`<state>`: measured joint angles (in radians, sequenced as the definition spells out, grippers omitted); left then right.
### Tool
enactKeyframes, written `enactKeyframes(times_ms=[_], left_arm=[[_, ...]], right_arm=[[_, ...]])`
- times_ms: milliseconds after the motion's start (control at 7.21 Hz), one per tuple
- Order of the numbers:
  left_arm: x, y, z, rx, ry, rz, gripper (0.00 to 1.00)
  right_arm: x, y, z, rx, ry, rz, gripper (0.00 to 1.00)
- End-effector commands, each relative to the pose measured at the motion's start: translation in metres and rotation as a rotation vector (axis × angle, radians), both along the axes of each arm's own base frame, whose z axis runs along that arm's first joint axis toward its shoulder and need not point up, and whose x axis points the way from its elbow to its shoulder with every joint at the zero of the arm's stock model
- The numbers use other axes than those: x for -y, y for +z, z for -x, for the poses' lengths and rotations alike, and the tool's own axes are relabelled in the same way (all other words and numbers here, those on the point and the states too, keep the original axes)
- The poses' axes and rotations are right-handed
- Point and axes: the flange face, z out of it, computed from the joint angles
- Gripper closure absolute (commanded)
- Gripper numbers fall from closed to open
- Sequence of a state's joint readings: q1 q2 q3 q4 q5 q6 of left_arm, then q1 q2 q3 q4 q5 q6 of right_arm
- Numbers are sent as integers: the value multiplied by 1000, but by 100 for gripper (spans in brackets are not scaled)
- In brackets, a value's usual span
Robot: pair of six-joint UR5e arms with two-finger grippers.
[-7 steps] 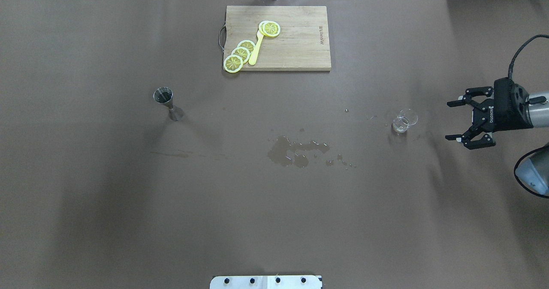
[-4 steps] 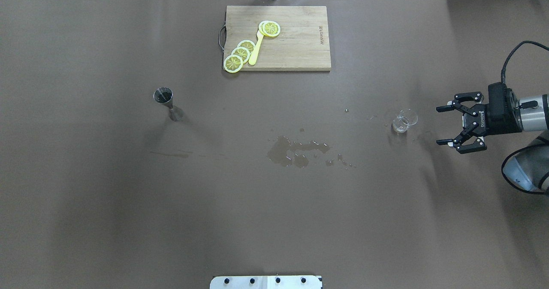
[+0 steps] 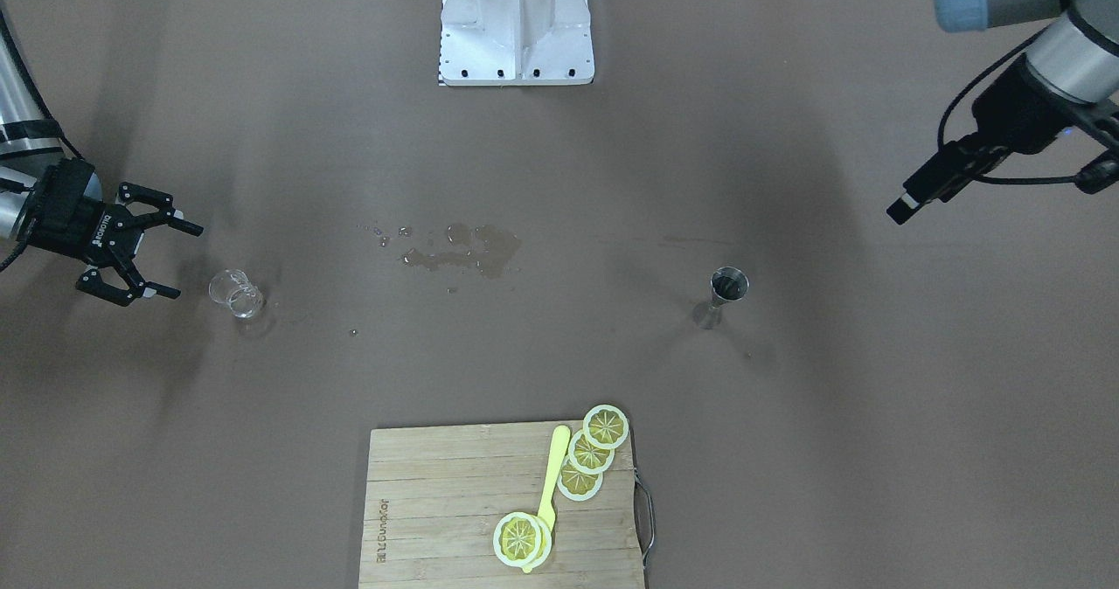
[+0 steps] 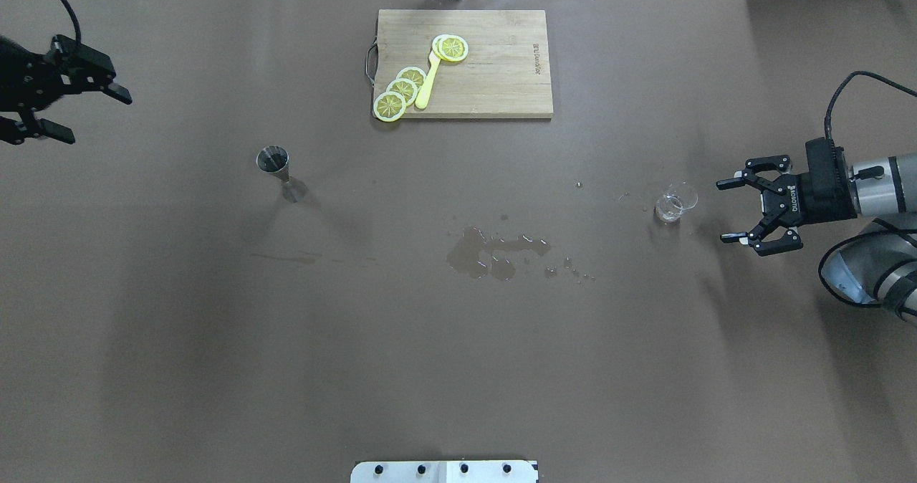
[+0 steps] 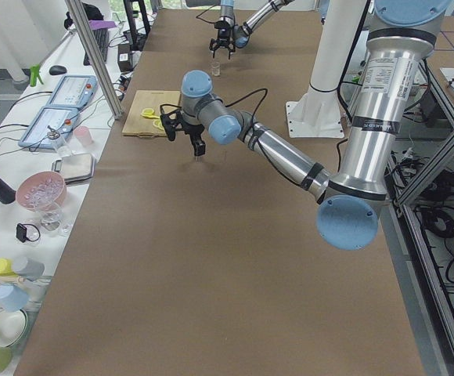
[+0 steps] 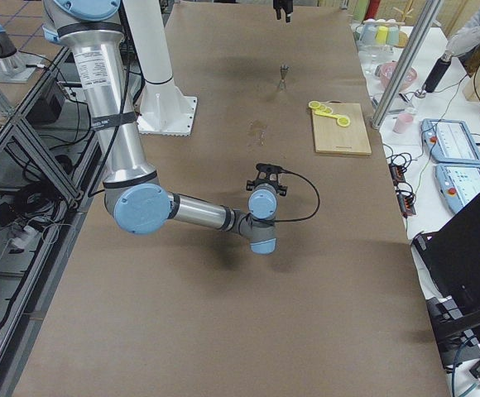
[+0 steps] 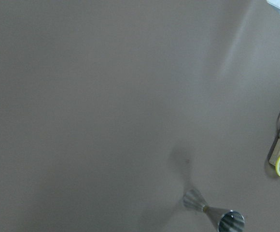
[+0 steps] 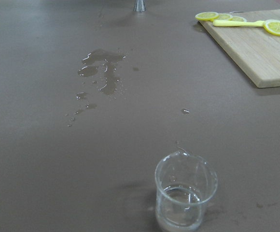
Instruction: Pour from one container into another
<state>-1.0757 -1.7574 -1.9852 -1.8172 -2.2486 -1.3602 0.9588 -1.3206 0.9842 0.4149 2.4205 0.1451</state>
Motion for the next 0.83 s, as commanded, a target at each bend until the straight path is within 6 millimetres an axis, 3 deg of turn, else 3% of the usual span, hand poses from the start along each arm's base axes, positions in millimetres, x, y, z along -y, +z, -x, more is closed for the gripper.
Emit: enactKeyframes(times_ms=[0,277,555,693], left_arm=[[-40,-33,-61,37,3,-116,2],[-69,-57,-110,59,18,-217,2],[-125,-67,-180,137,-12,-359,2],[-144,-68,-200,186,-68,-430,2]], right_arm=[[9,4,5,6,7,-6,0],[11,8,0,1,35,3,0],[15,11,-2,-5,61,3,0],[16,8,-2,1,72,-7,0]])
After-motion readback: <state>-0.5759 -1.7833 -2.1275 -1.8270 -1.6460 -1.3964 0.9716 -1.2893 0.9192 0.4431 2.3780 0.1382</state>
